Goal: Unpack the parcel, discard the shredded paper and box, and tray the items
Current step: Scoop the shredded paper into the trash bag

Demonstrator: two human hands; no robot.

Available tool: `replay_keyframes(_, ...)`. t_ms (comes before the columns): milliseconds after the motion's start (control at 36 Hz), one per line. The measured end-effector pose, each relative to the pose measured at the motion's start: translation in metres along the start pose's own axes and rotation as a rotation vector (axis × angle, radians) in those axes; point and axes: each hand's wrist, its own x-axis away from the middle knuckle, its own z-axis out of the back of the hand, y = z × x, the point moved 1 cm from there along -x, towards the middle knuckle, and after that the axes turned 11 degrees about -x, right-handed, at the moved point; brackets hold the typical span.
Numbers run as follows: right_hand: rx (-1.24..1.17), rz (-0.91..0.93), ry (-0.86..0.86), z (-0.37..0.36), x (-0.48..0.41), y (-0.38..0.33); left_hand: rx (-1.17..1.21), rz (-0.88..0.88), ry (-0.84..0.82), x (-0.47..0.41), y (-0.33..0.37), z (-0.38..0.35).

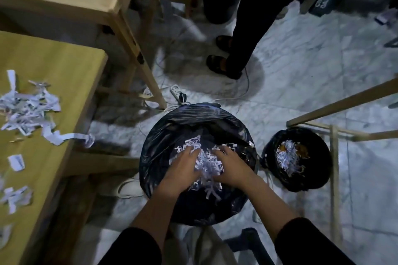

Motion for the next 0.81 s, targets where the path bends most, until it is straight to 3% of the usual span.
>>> replay_keyframes(250,0.038,0.007,0.027,0.026,0.021,-0.030,-0.039,-0.027,0.120,0.026,0.006,0.048)
replay_keyframes(389,0.052,0.095,0.121,0.058,0.036,-0.089,0.010,0.022,0.354,0.066,0.002,0.115)
replay_keyframes(528,0.020,0.232,0.190,0.071,0.054,-0.175,0.097,0.073,0.691,0.129,-0.021,0.187)
replay_keyframes(694,-0.014,0.448,0.205,0.035,0.075,-0.272,0.222,0.356,1.027,0.226,-0.103,0.214)
replay_keyframes(806,-0.168,0.528,0.232,-0.011,0.074,-0.303,0.321,0.673,1.100,0.282,-0.167,0.175)
